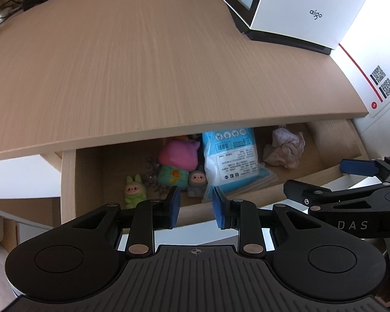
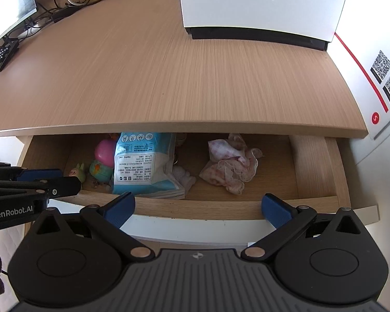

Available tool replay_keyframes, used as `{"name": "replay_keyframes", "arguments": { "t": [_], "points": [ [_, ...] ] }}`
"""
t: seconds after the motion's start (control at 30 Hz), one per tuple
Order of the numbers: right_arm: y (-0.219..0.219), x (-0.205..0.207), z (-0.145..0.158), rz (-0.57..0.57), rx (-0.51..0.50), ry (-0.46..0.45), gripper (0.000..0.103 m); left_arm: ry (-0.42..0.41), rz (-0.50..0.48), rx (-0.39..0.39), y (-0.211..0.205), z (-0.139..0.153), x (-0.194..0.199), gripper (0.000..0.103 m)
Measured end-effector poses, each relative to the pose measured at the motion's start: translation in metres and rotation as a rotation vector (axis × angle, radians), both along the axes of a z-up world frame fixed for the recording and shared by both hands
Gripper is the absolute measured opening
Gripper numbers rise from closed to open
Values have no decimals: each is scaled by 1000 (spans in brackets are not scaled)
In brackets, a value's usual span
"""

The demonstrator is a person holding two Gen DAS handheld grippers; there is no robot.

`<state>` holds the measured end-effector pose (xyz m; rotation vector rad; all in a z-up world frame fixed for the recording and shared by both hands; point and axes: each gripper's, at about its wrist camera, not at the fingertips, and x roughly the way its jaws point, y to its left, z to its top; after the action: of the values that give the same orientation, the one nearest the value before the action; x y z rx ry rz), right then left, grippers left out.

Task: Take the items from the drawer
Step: 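Pull the drawer open with the left tool, then lower the left tool onto the blue packet and close its fingers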

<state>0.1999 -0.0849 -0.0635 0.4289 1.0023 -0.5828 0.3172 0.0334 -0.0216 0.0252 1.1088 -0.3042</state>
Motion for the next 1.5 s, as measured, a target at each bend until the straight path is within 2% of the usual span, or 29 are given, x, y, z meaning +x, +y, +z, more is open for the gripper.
{"name": "replay_keyframes", "arguments": {
  "t": [0.3, 0.5, 0.7, 1.17, 1.5],
  "points": [
    [6, -13, -2, -12, -24, -32, 103, -38, 17, 2, 0, -1, -27, 30],
    [14, -23, -2, -20, -27, -32, 103, -68, -17, 40, -3, 3, -56, 30],
    [28, -34, -1, -37, -25, -14, 103, -36, 3, 18, 3, 5, -71, 30],
    [49, -66, 2, -48, 34, 20, 103, 41, -39, 7, 7, 3, -89, 30],
    [49, -64, 3, -70, 47, 37, 103, 81, -85, 5, 10, 5, -94, 30]
  ]
}}
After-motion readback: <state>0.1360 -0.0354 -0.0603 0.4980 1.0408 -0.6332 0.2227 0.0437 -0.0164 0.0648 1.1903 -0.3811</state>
